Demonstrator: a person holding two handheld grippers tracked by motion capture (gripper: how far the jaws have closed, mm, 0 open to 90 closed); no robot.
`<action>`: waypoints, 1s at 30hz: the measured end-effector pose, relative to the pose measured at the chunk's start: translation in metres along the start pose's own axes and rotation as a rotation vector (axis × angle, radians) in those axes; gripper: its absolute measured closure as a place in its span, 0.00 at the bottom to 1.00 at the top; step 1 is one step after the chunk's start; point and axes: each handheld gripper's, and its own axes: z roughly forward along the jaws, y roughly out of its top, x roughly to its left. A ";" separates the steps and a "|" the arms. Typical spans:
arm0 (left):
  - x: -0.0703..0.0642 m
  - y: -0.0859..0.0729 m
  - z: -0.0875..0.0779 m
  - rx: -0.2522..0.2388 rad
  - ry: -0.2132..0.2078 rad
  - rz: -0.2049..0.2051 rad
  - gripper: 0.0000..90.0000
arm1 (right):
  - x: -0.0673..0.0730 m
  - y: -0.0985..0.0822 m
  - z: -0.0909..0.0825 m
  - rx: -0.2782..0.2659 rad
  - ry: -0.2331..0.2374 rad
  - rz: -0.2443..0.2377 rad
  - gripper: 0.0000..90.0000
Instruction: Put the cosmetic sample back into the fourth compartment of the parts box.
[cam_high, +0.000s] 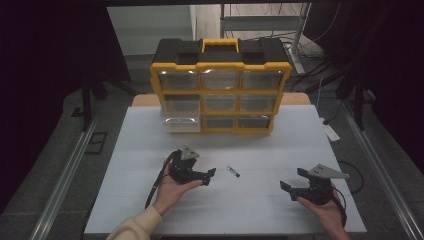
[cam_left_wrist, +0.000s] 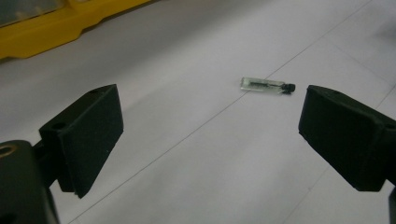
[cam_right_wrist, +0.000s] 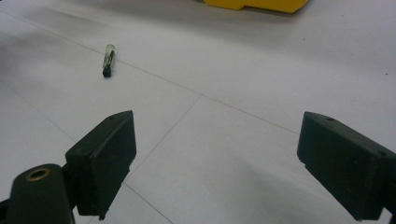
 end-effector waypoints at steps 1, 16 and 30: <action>-0.001 0.001 0.001 0.001 -0.002 0.001 0.08 | 0.000 0.000 0.000 0.001 0.000 0.001 0.14; -0.023 0.017 0.026 0.046 -0.031 0.038 0.07 | -0.001 0.000 0.000 0.004 -0.007 0.003 0.14; -0.036 0.021 0.046 0.084 -0.036 0.054 0.07 | -0.002 0.000 0.000 0.005 -0.007 0.006 0.14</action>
